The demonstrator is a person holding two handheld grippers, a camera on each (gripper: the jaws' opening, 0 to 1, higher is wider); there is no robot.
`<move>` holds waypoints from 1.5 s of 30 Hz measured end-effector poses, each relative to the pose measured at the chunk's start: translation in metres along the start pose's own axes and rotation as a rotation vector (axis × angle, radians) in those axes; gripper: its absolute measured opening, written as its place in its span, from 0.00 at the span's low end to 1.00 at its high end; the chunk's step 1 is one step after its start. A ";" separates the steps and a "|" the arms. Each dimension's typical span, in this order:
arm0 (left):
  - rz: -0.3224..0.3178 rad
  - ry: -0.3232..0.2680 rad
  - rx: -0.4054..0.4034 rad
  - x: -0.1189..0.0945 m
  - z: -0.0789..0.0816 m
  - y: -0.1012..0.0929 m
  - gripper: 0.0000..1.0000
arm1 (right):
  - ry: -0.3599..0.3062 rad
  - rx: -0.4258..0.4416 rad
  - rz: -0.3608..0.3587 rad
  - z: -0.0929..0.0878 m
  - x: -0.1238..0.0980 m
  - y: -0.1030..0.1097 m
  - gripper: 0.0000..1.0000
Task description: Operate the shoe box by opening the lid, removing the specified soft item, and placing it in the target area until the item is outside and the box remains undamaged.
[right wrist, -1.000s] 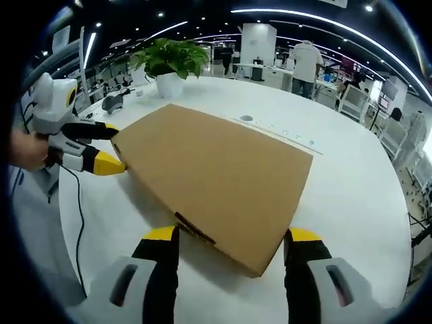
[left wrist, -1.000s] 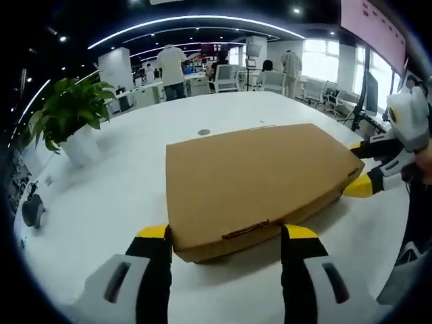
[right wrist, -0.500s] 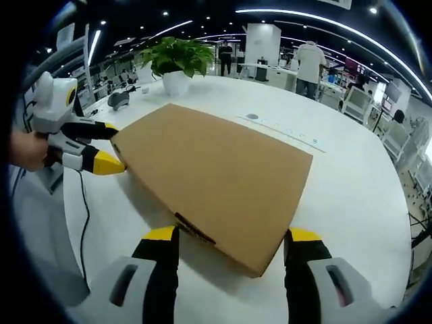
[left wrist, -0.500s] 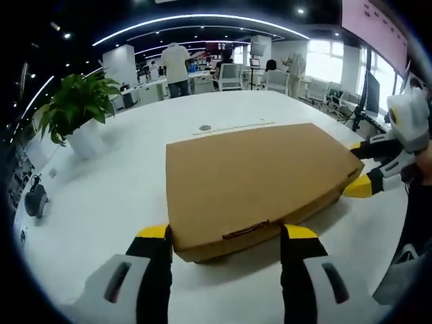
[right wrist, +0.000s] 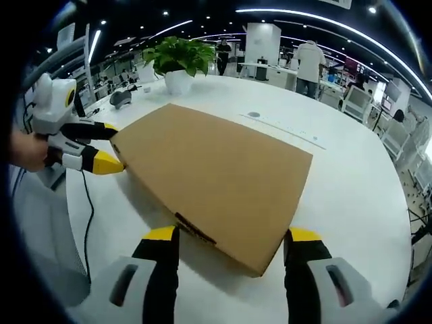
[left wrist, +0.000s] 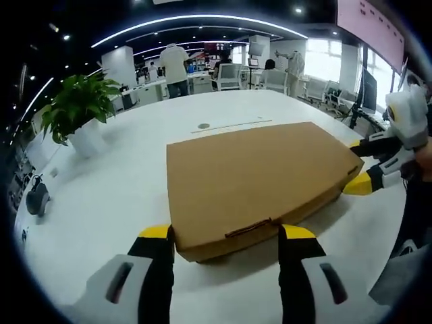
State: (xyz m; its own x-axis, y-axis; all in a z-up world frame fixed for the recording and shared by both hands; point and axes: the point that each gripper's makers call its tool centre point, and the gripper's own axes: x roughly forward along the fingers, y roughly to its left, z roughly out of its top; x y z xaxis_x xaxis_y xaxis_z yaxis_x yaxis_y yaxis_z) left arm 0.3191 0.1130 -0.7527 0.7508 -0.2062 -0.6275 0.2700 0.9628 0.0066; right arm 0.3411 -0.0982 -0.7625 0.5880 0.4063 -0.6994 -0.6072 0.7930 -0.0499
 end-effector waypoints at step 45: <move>-0.033 0.051 0.001 -0.014 -0.007 0.007 0.60 | -0.036 0.173 0.028 -0.010 -0.016 0.012 0.56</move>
State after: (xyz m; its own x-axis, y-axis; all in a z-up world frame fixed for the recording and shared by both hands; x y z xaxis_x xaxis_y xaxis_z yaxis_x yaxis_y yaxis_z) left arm 0.3062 0.1235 -0.7487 0.7100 -0.2286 -0.6660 0.2944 0.9556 -0.0141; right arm 0.3189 -0.1003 -0.7592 0.5932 0.4425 -0.6726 -0.5244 0.8462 0.0943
